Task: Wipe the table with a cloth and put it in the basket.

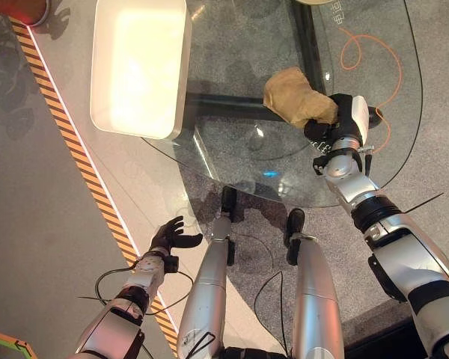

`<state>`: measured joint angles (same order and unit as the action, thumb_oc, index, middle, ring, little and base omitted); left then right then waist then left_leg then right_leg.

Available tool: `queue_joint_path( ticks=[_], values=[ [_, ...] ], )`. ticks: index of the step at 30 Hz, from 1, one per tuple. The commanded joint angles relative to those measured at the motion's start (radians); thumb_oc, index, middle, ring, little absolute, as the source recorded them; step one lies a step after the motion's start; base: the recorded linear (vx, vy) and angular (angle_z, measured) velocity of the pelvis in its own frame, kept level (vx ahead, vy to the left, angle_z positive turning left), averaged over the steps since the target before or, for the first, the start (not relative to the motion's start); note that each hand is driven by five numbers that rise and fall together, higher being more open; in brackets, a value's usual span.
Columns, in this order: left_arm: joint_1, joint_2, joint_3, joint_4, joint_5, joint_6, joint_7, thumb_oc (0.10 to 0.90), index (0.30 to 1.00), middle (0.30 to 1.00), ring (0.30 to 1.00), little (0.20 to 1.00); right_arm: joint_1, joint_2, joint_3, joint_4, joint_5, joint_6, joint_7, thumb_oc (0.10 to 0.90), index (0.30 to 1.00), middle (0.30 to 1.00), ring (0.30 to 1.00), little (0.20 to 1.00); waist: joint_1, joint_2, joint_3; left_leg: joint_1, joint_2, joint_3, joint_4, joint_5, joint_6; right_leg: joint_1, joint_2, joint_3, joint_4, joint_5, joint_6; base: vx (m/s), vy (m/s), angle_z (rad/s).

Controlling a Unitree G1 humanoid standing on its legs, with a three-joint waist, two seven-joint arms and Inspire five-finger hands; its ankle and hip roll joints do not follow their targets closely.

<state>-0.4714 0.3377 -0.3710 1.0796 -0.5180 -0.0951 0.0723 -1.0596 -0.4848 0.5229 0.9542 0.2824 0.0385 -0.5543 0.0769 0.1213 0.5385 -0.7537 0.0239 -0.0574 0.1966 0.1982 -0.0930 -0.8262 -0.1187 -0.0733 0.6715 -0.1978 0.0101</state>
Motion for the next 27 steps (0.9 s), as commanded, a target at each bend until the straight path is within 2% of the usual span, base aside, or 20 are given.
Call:
queue_joint_path(
  ticks=[1, 5, 10, 15, 20, 25, 27],
  values=[
    [0.043, 0.026, 0.021, 0.037, -0.020, -0.020, 0.009, 0.800, 0.900, 0.900, 0.900, 0.900, -0.072, -0.133, -0.098, 0.085, 0.101, -0.030, -0.106, 0.100, 0.300, 0.300, 0.300, 0.200, -0.012, 0.003, -0.018, 0.008, -0.088, 0.087, 0.189, -0.216, 0.111, 0.023, 0.047, -0.048, -0.207, 0.143, -0.001, 0.00, 0.000, 0.00],
    [0.043, 0.029, 0.023, 0.036, -0.023, -0.020, 0.009, 0.800, 0.900, 0.900, 0.900, 0.900, -0.066, -0.149, -0.148, 0.170, 0.148, -0.014, -0.140, 0.100, 0.300, 0.300, 0.300, 0.200, -0.010, 0.003, -0.018, 0.005, -0.086, 0.087, 0.195, -0.222, 0.115, 0.022, 0.049, -0.049, -0.202, 0.138, -0.003, 0.00, 0.000, 0.00],
    [0.039, 0.040, 0.024, 0.041, -0.027, -0.014, -0.001, 0.800, 0.900, 0.900, 0.900, 0.900, -0.034, -0.188, -0.233, 0.293, 0.227, -0.043, -0.168, 0.100, 0.300, 0.300, 0.300, 0.200, -0.011, 0.000, -0.018, 0.002, -0.085, 0.082, 0.202, -0.227, 0.121, 0.023, 0.053, -0.050, -0.200, 0.138, -0.003, 0.00, 0.000, 0.00],
    [0.035, 0.055, 0.030, 0.047, -0.030, -0.010, -0.005, 0.800, 0.900, 0.900, 0.900, 0.900, 0.014, -0.210, -0.305, 0.345, 0.309, -0.084, -0.173, 0.100, 0.300, 0.300, 0.300, 0.200, -0.016, -0.007, -0.018, -0.008, -0.083, 0.074, 0.207, -0.232, 0.124, 0.014, 0.061, -0.046, -0.196, 0.142, 0.002, 0.01, -0.019, 0.00],
    [0.016, 0.070, 0.048, 0.051, -0.062, -0.017, -0.002, 0.800, 0.900, 0.900, 0.900, 0.900, 0.017, -0.209, -0.298, 0.338, 0.262, -0.144, -0.123, 0.100, 0.300, 0.300, 0.300, 0.200, -0.019, -0.011, -0.018, -0.015, -0.084, 0.069, 0.210, -0.231, 0.124, 0.006, 0.066, -0.041, -0.194, 0.146, 0.005, 0.00, 0.000, 0.00],
    [0.013, 0.081, 0.110, 0.037, -0.237, -0.039, 0.018, 0.800, 0.900, 0.900, 0.900, 0.900, 0.005, -0.197, -0.263, 0.278, 0.218, -0.201, -0.102, 0.100, 0.300, 0.300, 0.300, 0.200, -0.019, -0.015, -0.018, -0.013, -0.083, 0.066, 0.207, -0.228, 0.119, 0.009, 0.066, -0.040, -0.198, 0.145, 0.007, 0.00, 0.000, 0.00],
    [0.014, 0.085, 0.164, 0.017, -0.319, -0.082, 0.068, 0.800, 0.900, 0.900, 0.900, 0.900, 0.006, -0.180, -0.249, 0.229, 0.187, -0.239, -0.087, 0.100, 0.300, 0.300, 0.300, 0.200, -0.015, -0.017, -0.018, -0.008, -0.085, 0.063, 0.200, -0.226, 0.117, 0.014, 0.067, -0.040, -0.199, 0.140, 0.008, 0.00, 0.000, 0.00]
  ],
)
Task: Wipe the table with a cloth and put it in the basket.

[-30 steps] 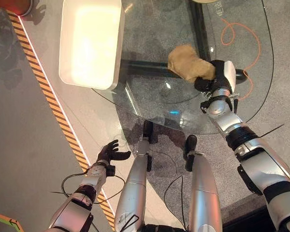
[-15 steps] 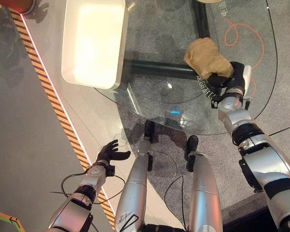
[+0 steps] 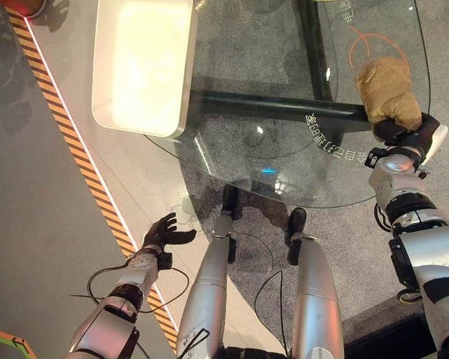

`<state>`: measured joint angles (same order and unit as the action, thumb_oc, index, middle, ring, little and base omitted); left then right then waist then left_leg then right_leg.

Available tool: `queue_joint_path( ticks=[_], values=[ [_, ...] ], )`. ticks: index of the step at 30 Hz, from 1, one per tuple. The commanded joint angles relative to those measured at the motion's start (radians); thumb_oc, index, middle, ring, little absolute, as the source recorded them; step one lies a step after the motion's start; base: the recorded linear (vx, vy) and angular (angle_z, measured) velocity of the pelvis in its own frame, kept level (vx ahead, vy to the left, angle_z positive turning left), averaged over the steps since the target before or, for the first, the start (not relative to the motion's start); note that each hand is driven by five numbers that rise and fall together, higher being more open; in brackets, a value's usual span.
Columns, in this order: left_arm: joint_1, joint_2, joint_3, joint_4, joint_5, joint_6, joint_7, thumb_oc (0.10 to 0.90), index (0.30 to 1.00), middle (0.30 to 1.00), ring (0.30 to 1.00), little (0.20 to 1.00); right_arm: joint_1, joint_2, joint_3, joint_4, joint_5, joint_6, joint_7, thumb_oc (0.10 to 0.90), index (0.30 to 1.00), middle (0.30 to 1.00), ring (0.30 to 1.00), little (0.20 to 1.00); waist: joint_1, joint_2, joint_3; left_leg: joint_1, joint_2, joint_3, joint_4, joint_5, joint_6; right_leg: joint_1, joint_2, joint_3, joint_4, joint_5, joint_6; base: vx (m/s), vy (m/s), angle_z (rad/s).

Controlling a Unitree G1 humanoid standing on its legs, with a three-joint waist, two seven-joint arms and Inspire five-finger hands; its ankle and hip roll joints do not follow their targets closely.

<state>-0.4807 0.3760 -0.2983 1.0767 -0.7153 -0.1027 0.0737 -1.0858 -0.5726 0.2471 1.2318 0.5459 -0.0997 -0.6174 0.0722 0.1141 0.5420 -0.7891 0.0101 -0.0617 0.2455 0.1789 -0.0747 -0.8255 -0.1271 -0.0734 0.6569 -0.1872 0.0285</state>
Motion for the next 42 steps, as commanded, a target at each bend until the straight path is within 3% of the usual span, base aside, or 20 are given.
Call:
queue_joint_path(
  ticks=[1, 6, 11, 17, 29, 38, 42],
  values=[
    [0.021, 0.049, 0.111, 0.006, -0.137, -0.091, 0.096, 0.800, 0.900, 0.900, 0.900, 0.900, 0.031, -0.083, 0.034, -0.070, -0.084, -0.109, -0.029, 0.100, 0.300, 0.300, 0.300, 0.200, -0.009, -0.010, -0.022, 0.027, -0.072, 0.065, 0.151, -0.205, 0.097, 0.014, 0.074, -0.041, -0.186, 0.128, -0.010, 0.00, 0.000, 0.00],
    [-0.002, 0.063, 0.220, -0.103, -0.242, -0.179, 0.226, 0.800, 0.900, 0.900, 0.900, 0.900, 0.055, -0.038, 0.081, -0.278, -0.138, -0.106, -0.071, 0.100, 0.300, 0.300, 0.300, 0.200, -0.005, -0.022, -0.022, 0.031, -0.079, 0.053, 0.138, -0.198, 0.089, 0.019, 0.075, -0.041, -0.190, 0.121, -0.010, 0.00, 0.000, 0.00],
    [-0.030, 0.065, 0.265, -0.211, -0.290, -0.293, 0.277, 0.800, 0.900, 0.900, 0.900, 0.900, 0.114, -0.014, 0.098, -0.491, -0.197, -0.095, -0.098, 0.100, 0.300, 0.300, 0.300, 0.200, -0.013, -0.033, -0.022, 0.032, -0.082, 0.052, 0.128, -0.194, 0.085, 0.021, 0.076, -0.043, -0.196, 0.117, -0.011, 0.00, 0.000, 0.00],
    [-0.050, 0.062, 0.328, -0.316, -0.352, -0.384, 0.308, 0.800, 0.900, 0.900, 0.900, 0.900, 0.221, 0.026, 0.055, -0.702, -0.283, -0.097, -0.072, 0.100, 0.300, 0.300, 0.300, 0.200, -0.029, -0.041, -0.022, 0.032, -0.085, 0.054, 0.123, -0.196, 0.086, 0.019, 0.080, -0.035, -0.196, 0.108, -0.009, 0.00, 0.000, 0.00],
    [-0.044, 0.026, 0.411, -0.482, -0.400, -0.510, 0.340, 0.800, 0.900, 0.900, 0.900, 0.900, 0.342, 0.090, 0.031, -1.034, -0.450, -0.089, -0.037, 0.100, 0.300, 0.300, 0.300, 0.200, -0.046, -0.048, -0.022, 0.030, -0.086, 0.063, 0.126, -0.199, 0.084, 0.021, 0.082, -0.027, -0.196, 0.097, -0.008, 0.00, 0.000, 0.00],
    [-0.049, -0.004, 0.444, -0.604, -0.380, -0.601, 0.375, 0.800, 0.900, 0.900, 0.900, 0.900, 0.358, 0.124, 0.037, -1.168, -0.548, -0.075, 0.006, 0.100, 0.300, 0.300, 0.300, 0.200, -0.047, -0.048, -0.022, 0.035, -0.087, 0.066, 0.124, -0.198, 0.081, 0.028, 0.080, -0.024, -0.197, 0.093, -0.007, 0.00, 0.000, 0.00],
    [-0.039, -0.044, 0.440, -0.676, -0.412, -0.639, 0.331, 0.800, 0.900, 0.900, 0.900, 0.900, 0.365, 0.140, 0.042, -1.198, -0.566, -0.084, 0.023, 0.100, 0.300, 0.300, 0.300, 0.200, -0.044, -0.049, -0.022, 0.042, -0.090, 0.064, 0.121, -0.198, 0.081, 0.038, 0.081, -0.024, -0.198, 0.091, -0.007, 0.00, 0.000, 0.00]
  ],
)
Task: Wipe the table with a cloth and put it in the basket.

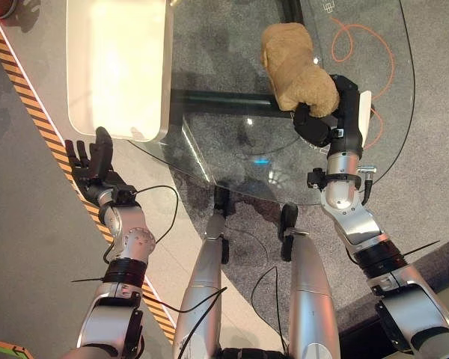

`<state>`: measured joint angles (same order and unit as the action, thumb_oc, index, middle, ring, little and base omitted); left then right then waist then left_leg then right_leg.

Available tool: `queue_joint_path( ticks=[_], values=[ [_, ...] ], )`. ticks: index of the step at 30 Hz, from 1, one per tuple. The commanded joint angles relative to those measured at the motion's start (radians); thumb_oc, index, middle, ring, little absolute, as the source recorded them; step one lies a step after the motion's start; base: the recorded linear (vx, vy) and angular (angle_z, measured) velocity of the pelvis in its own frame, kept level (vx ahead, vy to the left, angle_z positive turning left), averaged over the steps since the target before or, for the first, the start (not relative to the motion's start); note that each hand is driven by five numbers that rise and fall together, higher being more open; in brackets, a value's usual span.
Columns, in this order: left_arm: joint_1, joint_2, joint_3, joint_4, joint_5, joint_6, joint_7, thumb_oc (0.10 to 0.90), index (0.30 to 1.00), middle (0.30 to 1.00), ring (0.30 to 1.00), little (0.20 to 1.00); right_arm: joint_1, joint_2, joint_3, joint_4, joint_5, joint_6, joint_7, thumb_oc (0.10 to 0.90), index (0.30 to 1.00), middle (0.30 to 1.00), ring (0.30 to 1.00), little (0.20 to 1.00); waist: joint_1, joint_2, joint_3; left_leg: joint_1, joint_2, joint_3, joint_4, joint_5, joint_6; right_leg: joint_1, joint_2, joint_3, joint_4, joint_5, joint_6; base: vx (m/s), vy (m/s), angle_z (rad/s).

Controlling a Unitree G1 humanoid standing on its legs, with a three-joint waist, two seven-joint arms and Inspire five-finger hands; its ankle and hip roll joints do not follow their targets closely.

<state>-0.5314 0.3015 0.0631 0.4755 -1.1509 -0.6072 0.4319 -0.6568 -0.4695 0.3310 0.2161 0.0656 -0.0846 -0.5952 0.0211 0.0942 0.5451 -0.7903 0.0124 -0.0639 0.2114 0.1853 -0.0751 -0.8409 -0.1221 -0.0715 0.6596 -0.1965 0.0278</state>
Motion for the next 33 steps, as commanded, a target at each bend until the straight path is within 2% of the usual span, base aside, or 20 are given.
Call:
queue_joint_path(
  ticks=[1, 10, 15, 25, 27, 28, 33],
  values=[
    [0.011, 0.023, 0.076, -0.085, 0.021, -0.133, -0.039, 0.800, 0.900, 0.900, 0.900, 0.900, -0.063, 0.039, -0.041, -0.188, -0.085, -0.097, 0.003, 0.100, 0.300, 0.300, 0.300, 0.200, 0.008, -0.029, -0.025, 0.045, -0.092, 0.067, 0.153, -0.204, 0.081, 0.055, 0.076, -0.027, -0.201, 0.101, -0.006, 0.00, 0.000, 0.00],
    [0.035, -0.039, 0.022, -0.290, 0.098, -0.108, -0.123, 0.800, 0.900, 0.900, 0.900, 0.900, -0.033, 0.054, -0.054, -0.263, -0.138, -0.116, 0.048, 0.100, 0.300, 0.300, 0.300, 0.200, 0.011, -0.032, -0.025, 0.050, -0.094, 0.068, 0.137, -0.197, 0.086, 0.064, 0.075, -0.033, -0.219, 0.114, 0.001, 0.00, 0.000, 0.00],
    [0.053, -0.038, -0.020, -0.392, 0.150, -0.033, -0.172, 0.800, 0.900, 0.900, 0.900, 0.900, -0.023, 0.058, -0.063, -0.301, -0.135, -0.119, 0.084, 0.100, 0.300, 0.300, 0.300, 0.200, 0.012, -0.032, -0.025, 0.055, -0.096, 0.068, 0.129, -0.193, 0.088, 0.070, 0.075, -0.035, -0.231, 0.126, 0.005, 0.00, 0.000, 0.00],
    [0.077, -0.023, -0.068, -0.469, 0.038, 0.105, -0.392, 0.800, 0.900, 0.900, 0.900, 0.900, -0.004, 0.047, -0.063, -0.345, -0.133, -0.169, 0.159, 0.100, 0.300, 0.300, 0.300, 0.200, 0.007, -0.029, -0.025, 0.059, -0.095, 0.073, 0.123, -0.190, 0.089, 0.075, 0.073, -0.035, -0.240, 0.136, 0.010, 0.00, 0.000, 0.00],
    [0.071, -0.020, -0.083, -0.476, 0.017, 0.144, -0.422, 0.800, 0.900, 0.900, 0.900, 0.900, -0.007, 0.044, -0.060, -0.351, -0.130, -0.172, 0.164, 0.100, 0.300, 0.300, 0.300, 0.200, 0.005, -0.029, -0.025, 0.060, -0.094, 0.074, 0.121, -0.188, 0.090, 0.076, 0.073, -0.035, -0.241, 0.138, 0.012, 0.00, 0.000, 0.00],
    [0.068, -0.016, -0.093, -0.478, -0.014, 0.185, -0.452, 0.800, 0.900, 0.900, 0.900, 0.900, -0.008, 0.040, -0.060, -0.355, -0.122, -0.176, 0.171, 0.100, 0.300, 0.300, 0.300, 0.200, 0.003, -0.030, -0.025, 0.061, -0.094, 0.075, 0.121, -0.187, 0.089, 0.077, 0.074, -0.034, -0.243, 0.140, 0.013, 0.00, 0.000, 0.00],
    [0.046, 0.006, -0.127, -0.479, -0.093, 0.276, -0.530, 0.800, 0.900, 0.900, 0.900, 0.900, -0.016, 0.014, -0.049, -0.367, -0.090, -0.181, 0.201, 0.100, 0.300, 0.300, 0.300, 0.200, -0.009, -0.033, -0.025, 0.069, -0.089, 0.084, 0.117, -0.187, 0.089, 0.083, 0.074, -0.030, -0.249, 0.146, 0.016, 0.00, 0.000, 0.00]
  ],
)
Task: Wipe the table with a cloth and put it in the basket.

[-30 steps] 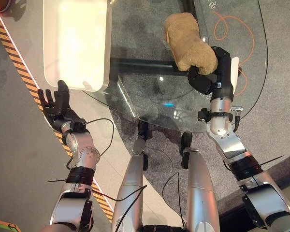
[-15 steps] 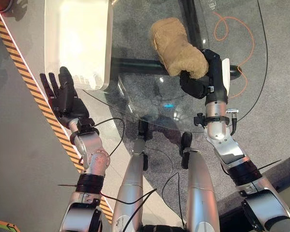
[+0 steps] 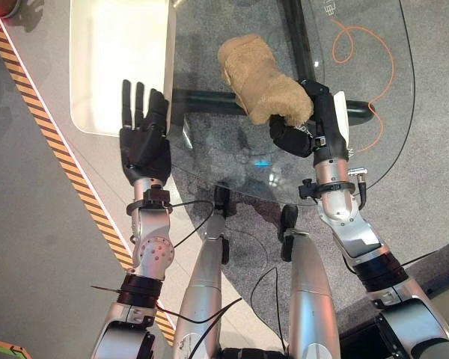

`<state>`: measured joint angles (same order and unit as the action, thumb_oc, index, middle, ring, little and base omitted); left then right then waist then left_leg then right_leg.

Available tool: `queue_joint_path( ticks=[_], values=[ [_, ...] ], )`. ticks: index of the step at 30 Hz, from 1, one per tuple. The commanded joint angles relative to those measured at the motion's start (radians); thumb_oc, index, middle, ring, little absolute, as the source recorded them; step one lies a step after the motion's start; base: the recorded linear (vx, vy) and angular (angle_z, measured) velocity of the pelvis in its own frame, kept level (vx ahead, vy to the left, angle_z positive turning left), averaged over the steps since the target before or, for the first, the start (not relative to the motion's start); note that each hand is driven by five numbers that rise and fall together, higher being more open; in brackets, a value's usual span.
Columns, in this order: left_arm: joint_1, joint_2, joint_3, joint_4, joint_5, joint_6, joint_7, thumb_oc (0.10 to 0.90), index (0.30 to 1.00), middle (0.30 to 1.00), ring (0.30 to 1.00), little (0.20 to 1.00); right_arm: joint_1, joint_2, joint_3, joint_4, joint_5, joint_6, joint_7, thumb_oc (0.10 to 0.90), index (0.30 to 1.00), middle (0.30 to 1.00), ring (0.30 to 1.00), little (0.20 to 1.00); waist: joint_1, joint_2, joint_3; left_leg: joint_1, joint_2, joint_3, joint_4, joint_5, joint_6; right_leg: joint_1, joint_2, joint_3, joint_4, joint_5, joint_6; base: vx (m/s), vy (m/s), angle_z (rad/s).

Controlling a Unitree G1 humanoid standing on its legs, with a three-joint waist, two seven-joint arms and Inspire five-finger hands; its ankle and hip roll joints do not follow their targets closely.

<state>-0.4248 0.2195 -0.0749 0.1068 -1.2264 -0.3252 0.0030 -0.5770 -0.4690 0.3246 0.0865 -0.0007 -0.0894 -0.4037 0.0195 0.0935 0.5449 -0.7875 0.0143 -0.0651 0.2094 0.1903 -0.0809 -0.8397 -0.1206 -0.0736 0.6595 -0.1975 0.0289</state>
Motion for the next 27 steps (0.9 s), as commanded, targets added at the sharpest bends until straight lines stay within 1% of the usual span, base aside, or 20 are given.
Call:
queue_joint_path(
  ticks=[1, 3, 4, 10, 15, 23, 27],
  values=[
    [-0.067, 0.089, 0.003, -0.108, -0.006, 0.003, -0.105, 0.800, 0.900, 0.900, 0.900, 0.900, -0.098, 0.012, -0.040, -0.236, -0.025, -0.178, 0.012, 0.100, 0.300, 0.300, 0.300, 0.200, -0.010, -0.032, -0.025, 0.067, -0.090, 0.086, 0.117, -0.191, 0.095, 0.083, 0.073, -0.028, -0.250, 0.148, 0.016, 0.00, 0.000, 0.00],
    [-0.078, 0.098, -0.010, -0.105, -0.001, 0.012, -0.109, 0.800, 0.900, 0.900, 0.900, 0.900, -0.104, 0.008, -0.035, -0.234, -0.020, -0.178, 0.012, 0.100, 0.300, 0.300, 0.300, 0.200, -0.012, -0.033, -0.025, 0.070, -0.089, 0.088, 0.114, -0.189, 0.094, 0.085, 0.073, -0.027, -0.254, 0.152, 0.017, 0.00, 0.000, 0.00],
    [-0.087, 0.101, -0.022, -0.106, -0.010, 0.029, -0.113, 0.800, 0.900, 0.900, 0.900, 0.900, -0.109, 0.004, -0.028, -0.231, -0.016, -0.180, 0.007, 0.100, 0.300, 0.300, 0.300, 0.200, -0.014, -0.034, -0.025, 0.071, -0.088, 0.088, 0.114, -0.188, 0.093, 0.086, 0.072, -0.026, -0.255, 0.154, 0.018, 0.00, 0.000, 0.00],
    [-0.126, 0.108, -0.042, -0.094, -0.051, 0.055, -0.155, 0.800, 0.900, 0.900, 0.900, 0.900, -0.130, -0.008, -0.015, -0.227, 0.002, -0.183, 0.017, 0.100, 0.300, 0.300, 0.300, 0.200, -0.023, -0.038, -0.025, 0.078, -0.084, 0.093, 0.103, -0.185, 0.093, 0.091, 0.073, -0.021, -0.268, 0.161, 0.021, 0.00, 0.000, 0.00],
    [-0.158, 0.093, -0.059, -0.092, -0.081, 0.074, -0.154, 0.800, 0.900, 0.900, 0.900, 0.900, -0.147, 0.000, 0.001, -0.218, 0.002, -0.186, 0.026, 0.100, 0.300, 0.300, 0.300, 0.200, -0.026, -0.042, -0.025, 0.081, -0.084, 0.093, 0.096, -0.182, 0.091, 0.095, 0.072, -0.019, -0.279, 0.167, 0.024, 0.00, 0.000, 0.00],
    [-0.195, 0.068, -0.076, -0.078, -0.145, 0.111, -0.176, 0.800, 0.900, 0.900, 0.900, 0.900, -0.178, 0.007, 0.026, -0.221, 0.012, -0.173, 0.039, 0.100, 0.300, 0.300, 0.300, 0.200, -0.031, -0.046, -0.025, 0.077, -0.083, 0.093, 0.093, -0.181, 0.088, 0.094, 0.072, -0.016, -0.286, 0.168, 0.026, 0.00, 0.000, 0.00],
    [-0.211, 0.053, -0.091, -0.079, -0.168, 0.143, -0.172, 0.800, 0.900, 0.900, 0.900, 0.900, -0.193, 0.014, 0.043, -0.227, 0.010, -0.168, 0.049, 0.100, 0.300, 0.300, 0.300, 0.200, -0.031, -0.049, -0.025, 0.077, -0.083, 0.093, 0.089, -0.181, 0.088, 0.096, 0.071, -0.017, -0.291, 0.168, 0.026, 0.00, 0.000, 0.00]
  ],
)
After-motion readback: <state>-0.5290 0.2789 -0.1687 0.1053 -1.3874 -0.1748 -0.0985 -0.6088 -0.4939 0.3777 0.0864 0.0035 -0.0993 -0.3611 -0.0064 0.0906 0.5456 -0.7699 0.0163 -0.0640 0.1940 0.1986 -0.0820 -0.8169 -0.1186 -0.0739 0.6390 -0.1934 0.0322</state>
